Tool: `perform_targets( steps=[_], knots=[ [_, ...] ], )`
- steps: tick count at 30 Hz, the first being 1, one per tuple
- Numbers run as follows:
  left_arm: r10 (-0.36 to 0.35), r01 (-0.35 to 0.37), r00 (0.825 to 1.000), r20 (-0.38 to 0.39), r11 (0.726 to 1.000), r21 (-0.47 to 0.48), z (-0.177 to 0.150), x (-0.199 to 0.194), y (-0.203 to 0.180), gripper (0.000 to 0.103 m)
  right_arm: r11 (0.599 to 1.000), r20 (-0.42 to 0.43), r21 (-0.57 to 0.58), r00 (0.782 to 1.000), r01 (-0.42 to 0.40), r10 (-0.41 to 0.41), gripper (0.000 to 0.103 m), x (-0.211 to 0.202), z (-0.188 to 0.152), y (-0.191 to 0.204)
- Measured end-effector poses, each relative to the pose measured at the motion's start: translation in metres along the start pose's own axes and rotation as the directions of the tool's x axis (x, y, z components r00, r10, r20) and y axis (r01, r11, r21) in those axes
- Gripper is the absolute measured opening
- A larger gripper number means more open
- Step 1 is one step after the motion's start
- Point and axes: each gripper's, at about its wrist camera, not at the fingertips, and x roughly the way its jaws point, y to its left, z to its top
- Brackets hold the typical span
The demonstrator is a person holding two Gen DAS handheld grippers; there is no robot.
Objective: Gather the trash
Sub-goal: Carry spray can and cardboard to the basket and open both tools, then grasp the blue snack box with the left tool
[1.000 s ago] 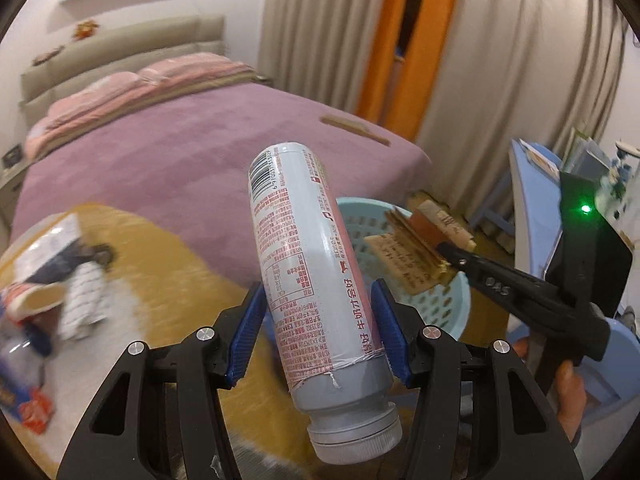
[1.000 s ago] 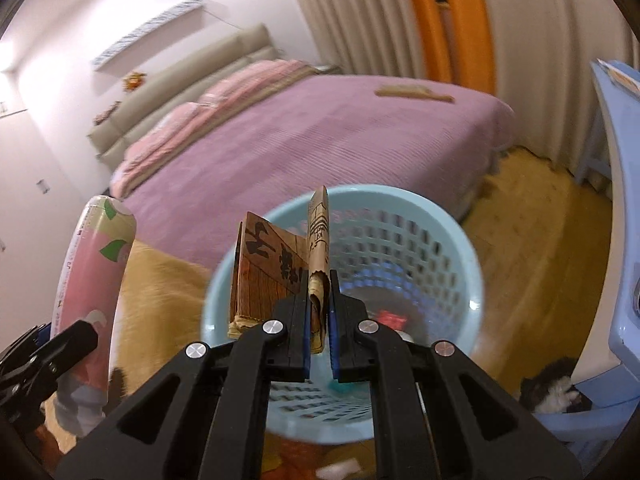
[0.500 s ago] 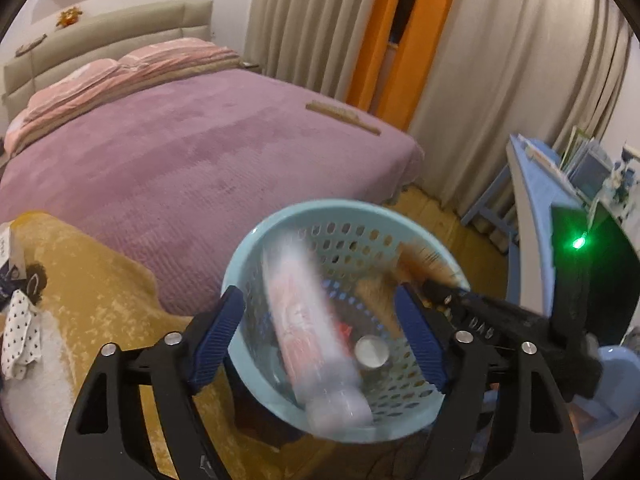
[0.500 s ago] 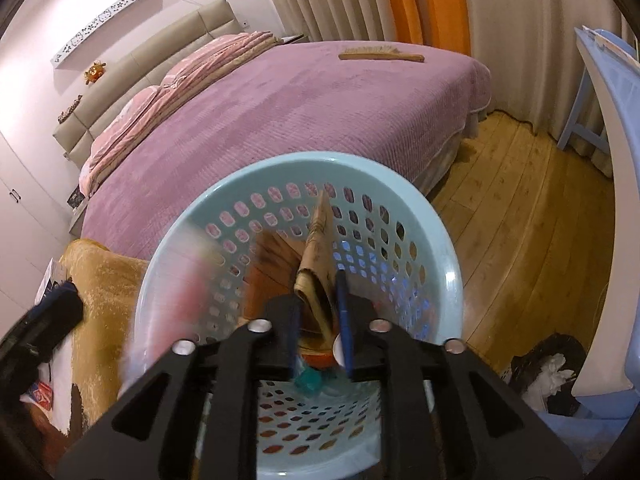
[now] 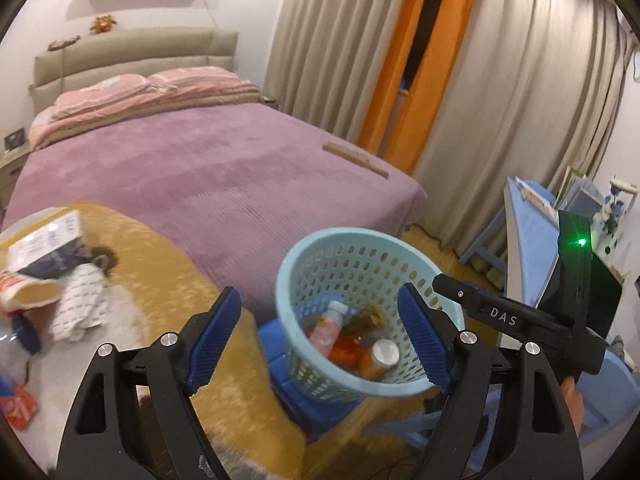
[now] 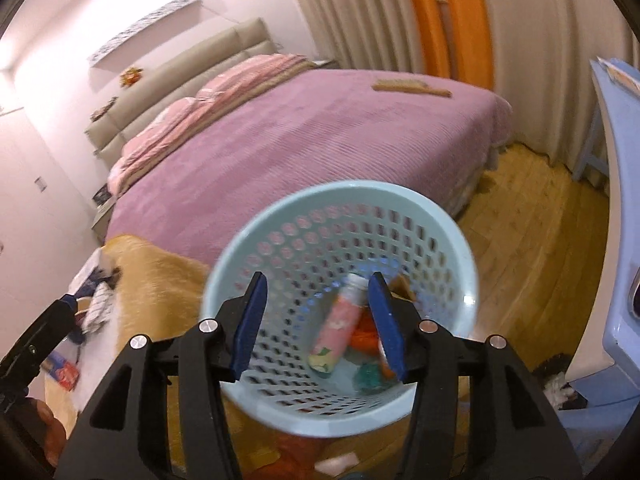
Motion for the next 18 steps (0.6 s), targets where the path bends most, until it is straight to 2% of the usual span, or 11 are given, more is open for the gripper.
perform_targets(
  steps=[5, 10, 14, 18],
  knots=[
    [0.029, -0.029, 0.997, 0.069, 1.000, -0.009, -0.005, -0.045, 0.016, 0.079, 0.995, 0.039, -0.084, 0.997, -0.056, 0.059, 0.056, -0.024, -0.003, 0.045],
    [0.084, -0.078, 0.989, 0.125, 0.996, -0.047, -0.012, -0.090, 0.042, 0.079, 0.980, 0.035, -0.165, 0.992, -0.114, 0.121, 0.059, -0.033, -0.011, 0.091],
    [0.158, -0.145, 0.977, 0.146, 0.984, -0.100, -0.022, -0.117, 0.071, 0.079, 0.963, 0.017, -0.226, 0.987, -0.150, 0.158, 0.060, -0.031, -0.021, 0.129],
    [0.262, -0.238, 0.954, 0.143, 0.957, -0.166, -0.033, -0.143, 0.109, 0.079, 0.944, -0.012, -0.272, 0.981, -0.189, 0.193, 0.061, -0.024, -0.033, 0.162]
  ],
)
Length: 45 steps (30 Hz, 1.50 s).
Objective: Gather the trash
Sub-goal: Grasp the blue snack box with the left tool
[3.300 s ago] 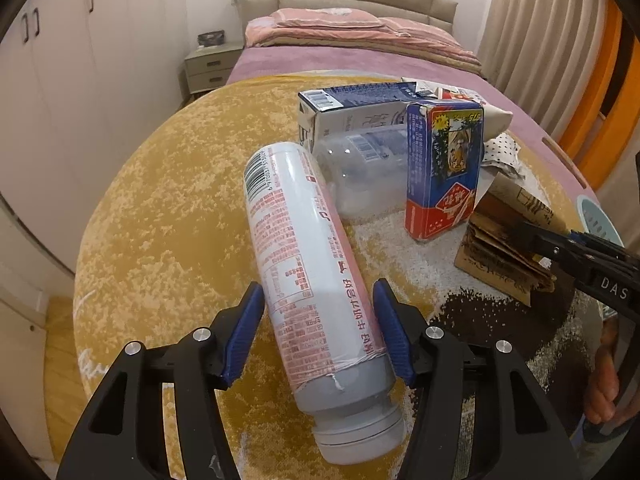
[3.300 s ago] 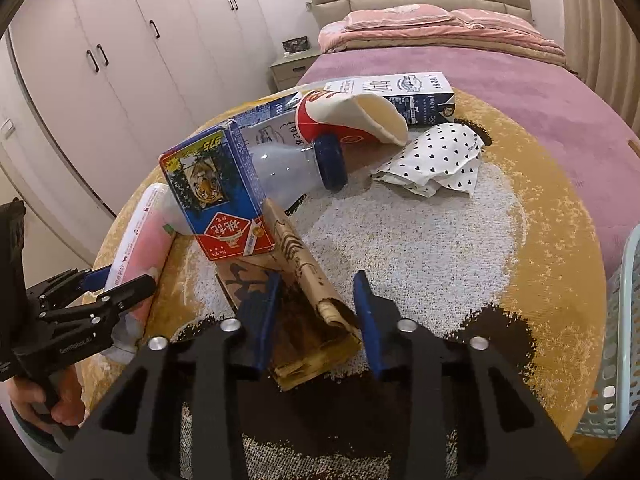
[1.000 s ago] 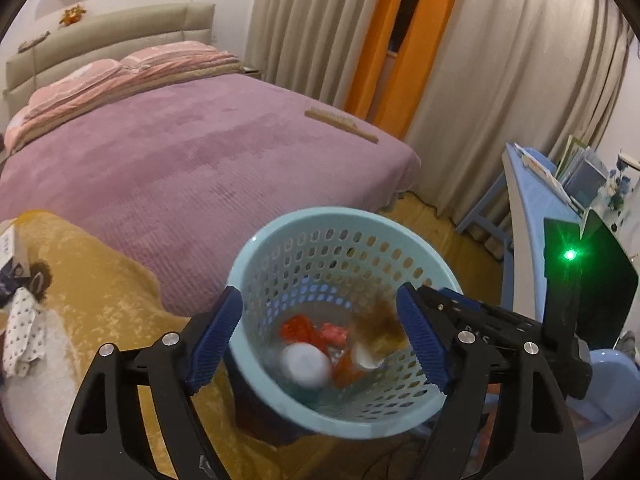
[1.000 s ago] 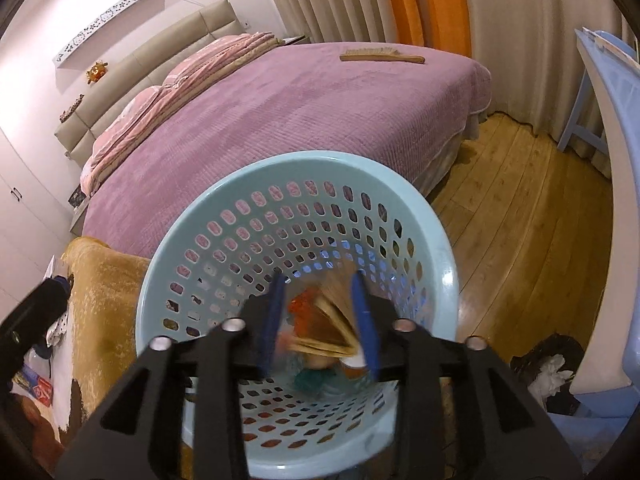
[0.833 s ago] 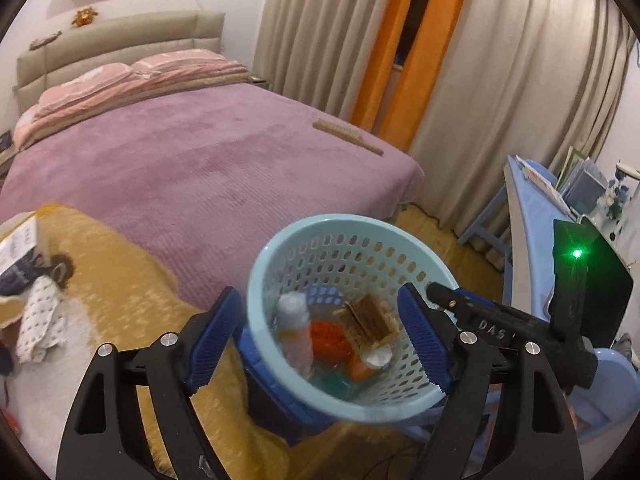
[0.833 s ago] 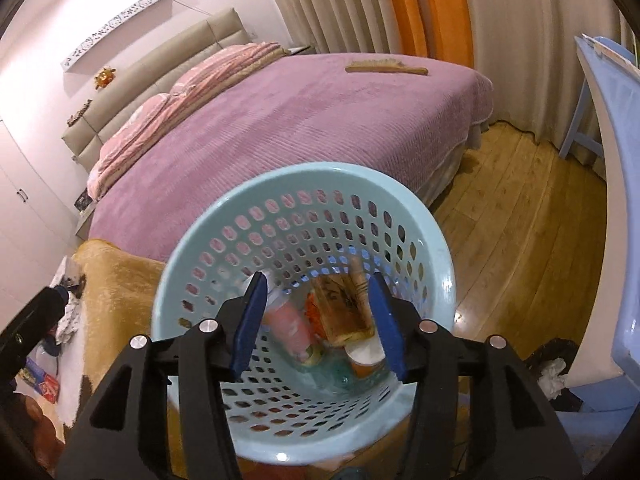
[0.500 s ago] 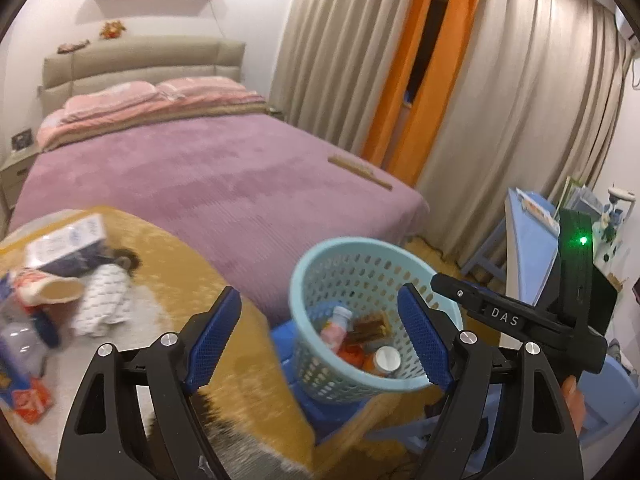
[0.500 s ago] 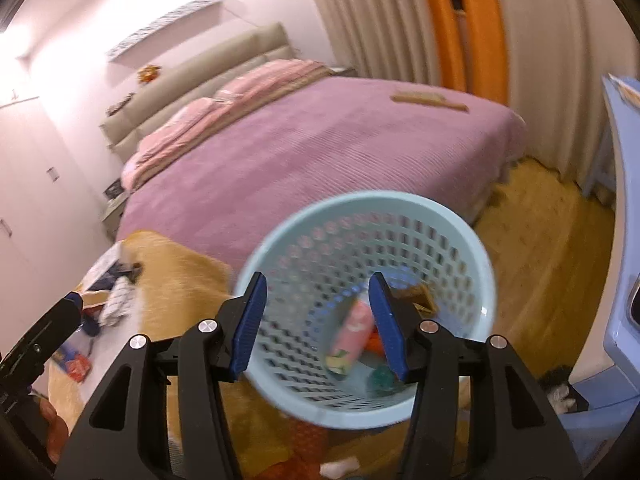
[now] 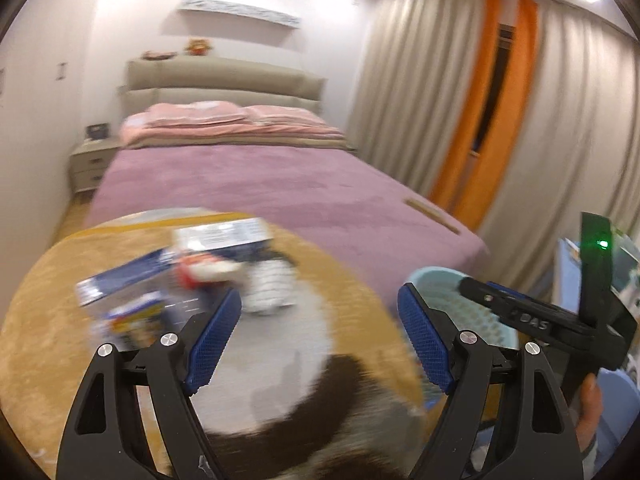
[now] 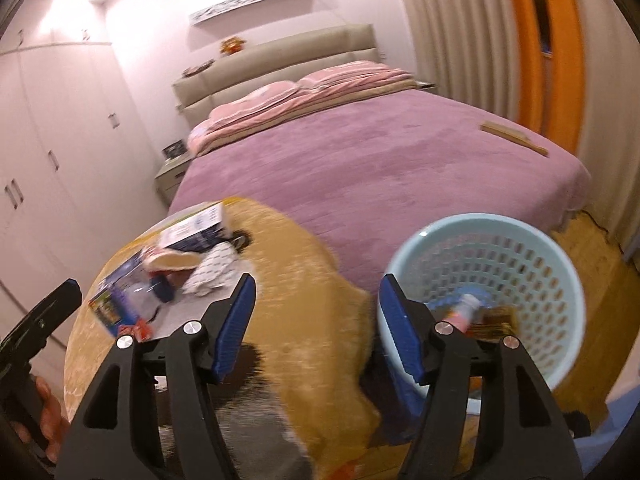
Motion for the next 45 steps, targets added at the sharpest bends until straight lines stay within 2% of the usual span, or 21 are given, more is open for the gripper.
perform_targets(
  steps=[6, 9, 16, 22, 25, 27, 28, 34, 36, 40, 45],
  knots=[
    [0.141, -0.142, 0.990, -0.011, 0.988, -0.065, -0.004, -0.014, 0.063, 0.079, 0.996, -0.049, -0.070, 0.997, -0.056, 0.053, 0.062, 0.025, -0.009, 0.046],
    [0.185, -0.187, 0.982, -0.029, 0.980, -0.075, -0.006, -0.014, 0.087, 0.079, 0.992, -0.078, -0.095, 0.994, -0.087, 0.079, 0.062, 0.039, -0.014, 0.067],
    [0.264, -0.266, 0.960, -0.088, 0.964, -0.007, -0.011, 0.011, 0.110, 0.079, 0.986, -0.138, -0.115, 0.985, -0.119, 0.103, 0.062, 0.063, -0.026, 0.086],
    [0.221, -0.222, 0.969, -0.112, 0.975, 0.004, -0.016, 0.030, 0.116, 0.075, 0.985, -0.157, -0.126, 0.983, -0.120, 0.099, 0.062, 0.075, -0.025, 0.089],
    [0.180, -0.182, 0.975, -0.127, 0.983, -0.007, -0.017, 0.037, 0.118, 0.061, 0.983, -0.165, -0.137, 0.981, -0.121, 0.098, 0.062, 0.080, -0.023, 0.093],
    [0.149, -0.151, 0.979, -0.139, 0.989, -0.007, -0.019, 0.040, 0.116, 0.042, 0.981, -0.170, -0.145, 0.980, -0.125, 0.100, 0.062, 0.084, -0.023, 0.096],
    [0.132, -0.134, 0.982, -0.138, 0.991, -0.006, -0.020, 0.038, 0.115, 0.041, 0.981, -0.173, -0.148, 0.980, -0.128, 0.102, 0.062, 0.086, -0.022, 0.098],
    [-0.011, 0.012, 0.996, -0.089, 1.000, 0.006, -0.026, 0.015, 0.097, 0.041, 0.975, -0.189, -0.168, 0.976, -0.143, 0.110, 0.062, 0.100, -0.021, 0.110],
    [-0.028, 0.029, 0.996, -0.083, 1.000, 0.010, -0.028, 0.014, 0.091, 0.046, 0.974, -0.190, -0.175, 0.975, -0.148, 0.114, 0.062, 0.103, -0.020, 0.113],
    [-0.002, 0.006, 0.994, -0.110, 0.999, 0.035, -0.040, 0.027, 0.082, 0.054, 0.969, -0.185, -0.191, 0.975, -0.155, 0.119, 0.062, 0.109, -0.014, 0.119],
    [0.020, -0.016, 0.988, -0.152, 0.999, 0.030, -0.053, 0.044, 0.083, 0.053, 0.965, -0.187, -0.212, 0.976, -0.154, 0.115, 0.062, 0.116, -0.011, 0.125]
  ],
)
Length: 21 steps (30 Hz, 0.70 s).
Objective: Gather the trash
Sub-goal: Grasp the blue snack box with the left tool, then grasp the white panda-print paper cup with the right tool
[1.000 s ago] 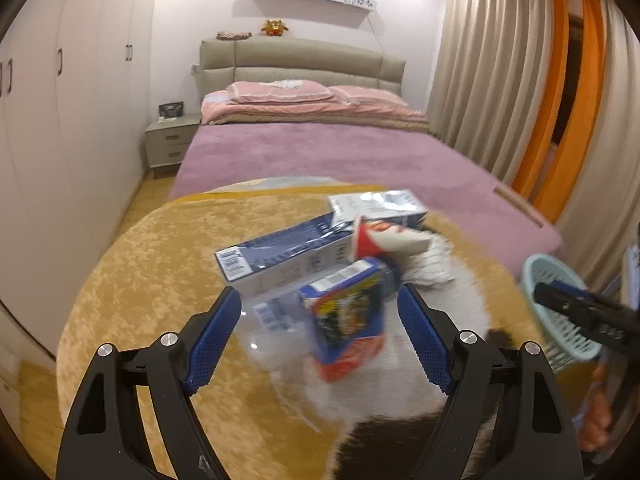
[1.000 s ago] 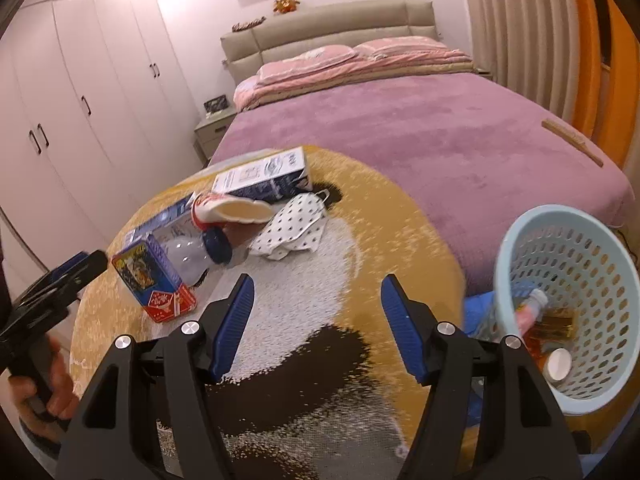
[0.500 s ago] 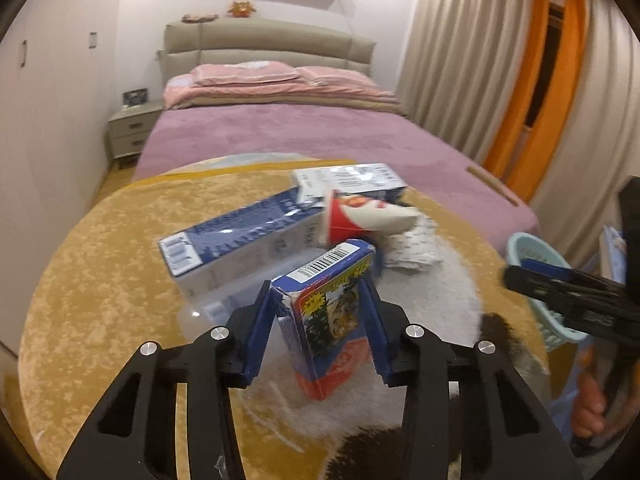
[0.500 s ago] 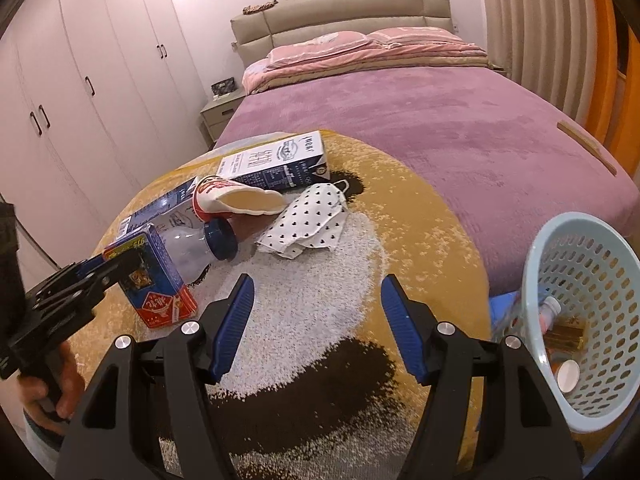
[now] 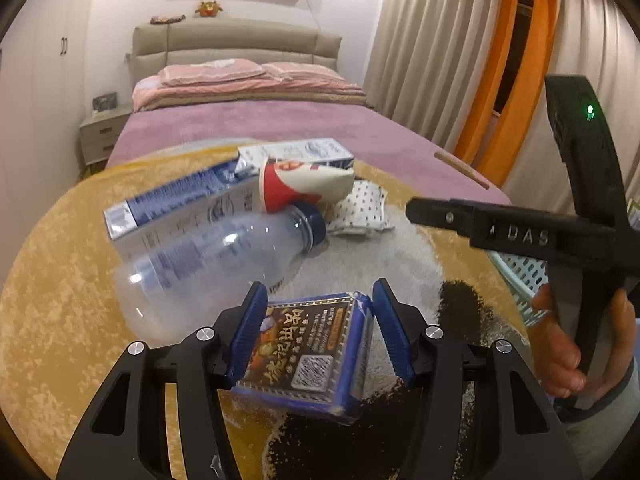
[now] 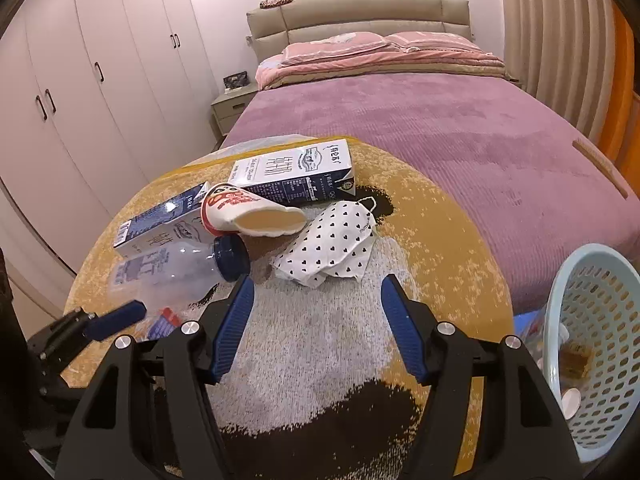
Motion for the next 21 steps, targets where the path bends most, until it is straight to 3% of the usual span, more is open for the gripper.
perform_targets(
  steps=[10, 21],
  knots=[
    [-0.033, 0.036, 0.999, 0.032, 0.995, -0.093, 0.001, -0.002, 0.024, 0.049, 0.996, -0.009, -0.085, 1.000, -0.021, 0.020, 0.062, 0.024, 0.018, 0.027],
    [-0.022, 0.026, 0.999, 0.027, 0.991, -0.134, 0.010, -0.007, 0.044, 0.041, 0.994, -0.074, -0.049, 0.993, -0.099, 0.095, 0.062, 0.050, 0.020, 0.036]
  ],
)
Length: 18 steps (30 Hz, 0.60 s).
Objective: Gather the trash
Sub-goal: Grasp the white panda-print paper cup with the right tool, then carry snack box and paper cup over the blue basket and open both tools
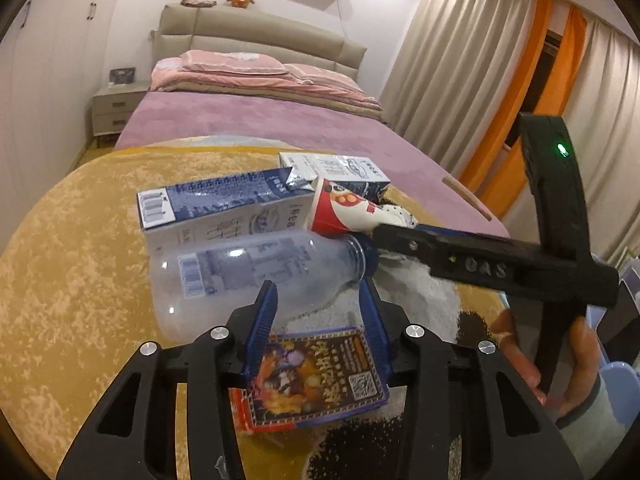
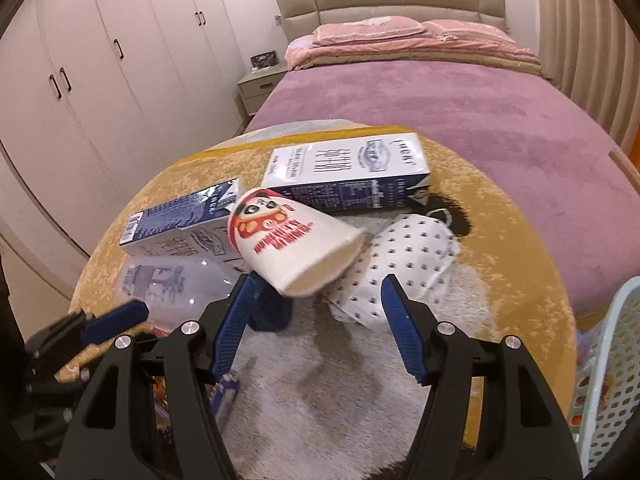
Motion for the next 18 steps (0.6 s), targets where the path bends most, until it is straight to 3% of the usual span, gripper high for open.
perform_targets(
  steps=[4, 5, 6, 11, 13, 18],
  knots=[
    [-0.003, 0.003, 1.000, -0.026, 1.000, -0.002, -0.009, -0.003, 0.002, 0.041, 0.999, -0.004, 0.021, 0.999, -0.046, 0.046, 0.061, 0.007, 0.007, 0.003],
    [0.000, 0.000, 1.000, -0.027, 1.000, -0.004, -0.012, -0.006, 0.004, 0.041, 0.999, -0.005, 0.022, 0.999, -0.049, 0.049, 0.056, 0.008, 0.008, 0.004],
    [0.000, 0.000, 1.000, -0.027, 1.000, -0.004, -0.013, -0.008, 0.005, 0.042, 0.998, -0.008, 0.023, 0.998, -0.056, 0.056, 0.041, 0.009, 0.008, 0.004],
    [0.036, -0.036, 0.998, -0.043, 0.999, -0.008, -0.018, -0.014, 0.009, 0.057, 0.996, 0.001, 0.016, 0.996, -0.085, 0.085, 0.029, 0.007, 0.004, 0.004],
    [0.063, -0.063, 0.997, -0.043, 0.998, -0.002, -0.020, -0.017, 0.011, 0.059, 0.995, 0.022, 0.006, 0.995, -0.101, 0.101, 0.022, -0.002, 0.001, 0.006],
    [0.085, -0.085, 0.995, -0.060, 0.996, 0.000, -0.024, -0.019, 0.013, 0.063, 0.993, 0.086, -0.055, 0.990, -0.106, 0.111, 0.015, -0.035, -0.006, 0.016]
  ],
)
